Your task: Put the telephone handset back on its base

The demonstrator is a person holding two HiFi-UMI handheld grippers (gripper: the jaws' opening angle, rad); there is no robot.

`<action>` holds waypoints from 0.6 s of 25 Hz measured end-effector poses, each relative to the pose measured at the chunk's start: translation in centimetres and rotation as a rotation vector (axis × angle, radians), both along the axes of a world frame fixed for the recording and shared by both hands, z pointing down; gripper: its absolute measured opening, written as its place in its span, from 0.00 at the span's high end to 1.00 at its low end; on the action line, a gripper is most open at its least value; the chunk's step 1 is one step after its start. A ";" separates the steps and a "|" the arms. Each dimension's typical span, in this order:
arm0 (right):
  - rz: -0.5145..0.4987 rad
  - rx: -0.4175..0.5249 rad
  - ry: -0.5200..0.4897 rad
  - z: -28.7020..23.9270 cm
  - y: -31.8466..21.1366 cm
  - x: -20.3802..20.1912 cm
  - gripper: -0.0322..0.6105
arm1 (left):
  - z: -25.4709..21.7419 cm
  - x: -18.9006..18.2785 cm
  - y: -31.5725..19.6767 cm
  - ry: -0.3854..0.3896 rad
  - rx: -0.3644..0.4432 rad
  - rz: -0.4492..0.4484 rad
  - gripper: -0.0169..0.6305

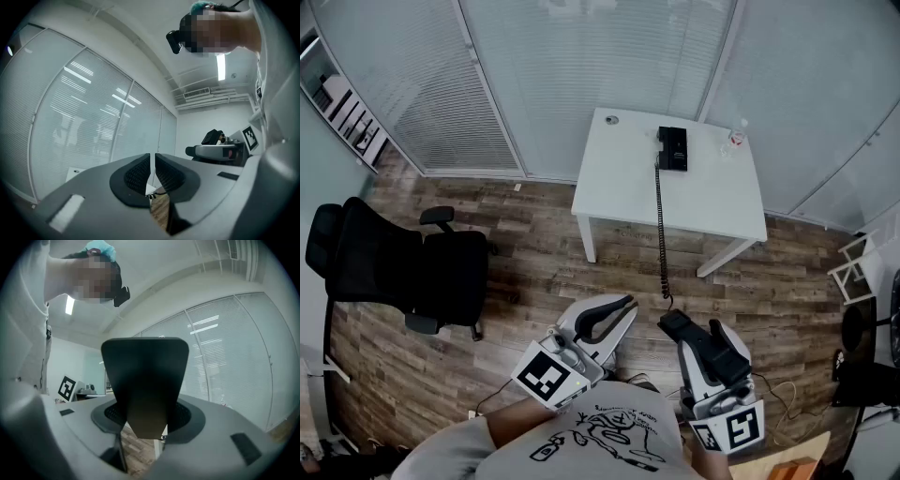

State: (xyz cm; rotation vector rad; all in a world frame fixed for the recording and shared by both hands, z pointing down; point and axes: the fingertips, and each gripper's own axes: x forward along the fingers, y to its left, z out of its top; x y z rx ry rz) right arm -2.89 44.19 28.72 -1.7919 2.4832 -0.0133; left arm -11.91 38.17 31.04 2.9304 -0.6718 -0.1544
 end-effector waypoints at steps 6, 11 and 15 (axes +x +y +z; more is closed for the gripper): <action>-0.001 -0.003 0.006 -0.2 -0.4 -0.6 0.64 | 0.1 -1.0 -0.3 0.014 -0.023 -0.013 0.92; 0.001 -0.011 0.004 0.2 -1.1 -0.8 0.64 | 0.6 -1.4 -1.0 0.004 -0.024 -0.013 0.92; 0.003 -0.004 -0.021 -0.4 -1.3 -0.9 0.64 | 0.7 -1.8 -1.5 0.011 -0.038 -0.012 0.92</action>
